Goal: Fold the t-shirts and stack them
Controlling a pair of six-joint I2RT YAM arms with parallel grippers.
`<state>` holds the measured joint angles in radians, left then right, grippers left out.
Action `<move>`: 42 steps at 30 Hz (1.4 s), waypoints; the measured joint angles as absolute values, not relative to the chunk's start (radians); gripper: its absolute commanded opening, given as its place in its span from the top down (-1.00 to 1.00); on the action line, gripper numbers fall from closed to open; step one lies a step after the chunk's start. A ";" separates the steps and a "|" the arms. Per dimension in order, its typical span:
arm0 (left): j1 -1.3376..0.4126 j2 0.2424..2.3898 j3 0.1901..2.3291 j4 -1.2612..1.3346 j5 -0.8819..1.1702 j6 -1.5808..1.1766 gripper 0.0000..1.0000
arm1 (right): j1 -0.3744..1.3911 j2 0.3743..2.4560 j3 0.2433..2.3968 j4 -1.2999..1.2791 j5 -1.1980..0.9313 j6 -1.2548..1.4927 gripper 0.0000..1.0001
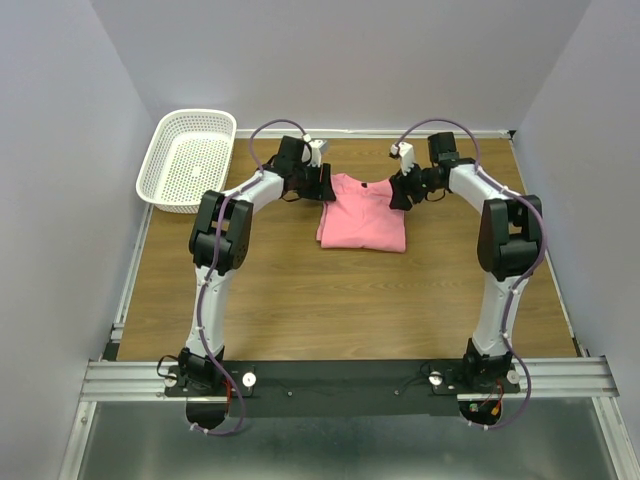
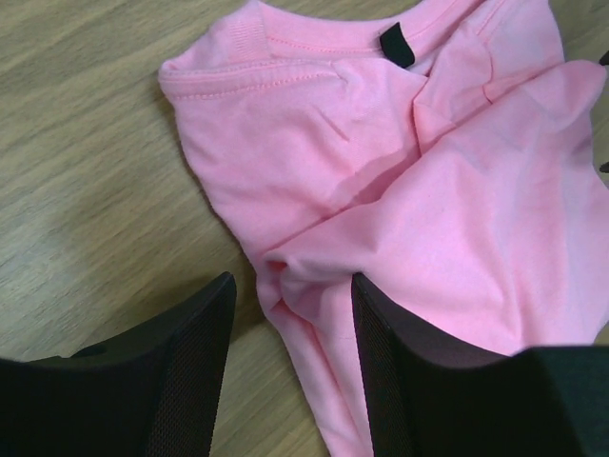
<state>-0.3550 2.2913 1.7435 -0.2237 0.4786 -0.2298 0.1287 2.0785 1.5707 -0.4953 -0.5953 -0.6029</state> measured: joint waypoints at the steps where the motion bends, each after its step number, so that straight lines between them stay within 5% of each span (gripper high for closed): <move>1: -0.355 2.291 1.744 -0.223 0.487 -0.233 -0.18 | 0.129 2.082 1.573 -0.496 -0.595 -0.603 -0.29; 14: -0.355 2.313 1.760 -0.208 0.543 -0.249 -0.01 | 0.129 2.159 1.647 -0.508 -0.592 -0.592 -0.04; 18: -0.355 2.333 1.774 -0.207 0.561 -0.257 0.20 | 0.128 2.160 1.647 -0.513 -0.592 -0.592 0.34; 22: -0.355 2.334 1.777 -0.204 0.581 -0.265 0.85 | 0.125 2.160 1.647 -0.521 -0.593 -0.594 0.60; 24: -0.355 2.334 1.778 -0.203 0.589 -0.271 1.00 | 0.123 2.160 1.647 -0.522 -0.594 -0.598 0.70; 29: -0.355 2.334 1.778 -0.183 0.596 -0.285 1.00 | 0.119 2.157 1.646 -0.524 -0.601 -0.603 0.99; 42: -0.355 2.199 1.637 0.001 0.621 -0.345 1.00 | 0.076 2.053 1.629 -0.526 -0.639 -0.603 0.99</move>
<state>-0.3546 2.1990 1.6375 0.0010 0.6209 -0.3447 0.0761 2.0529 1.6295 -0.5259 -0.6392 -0.6033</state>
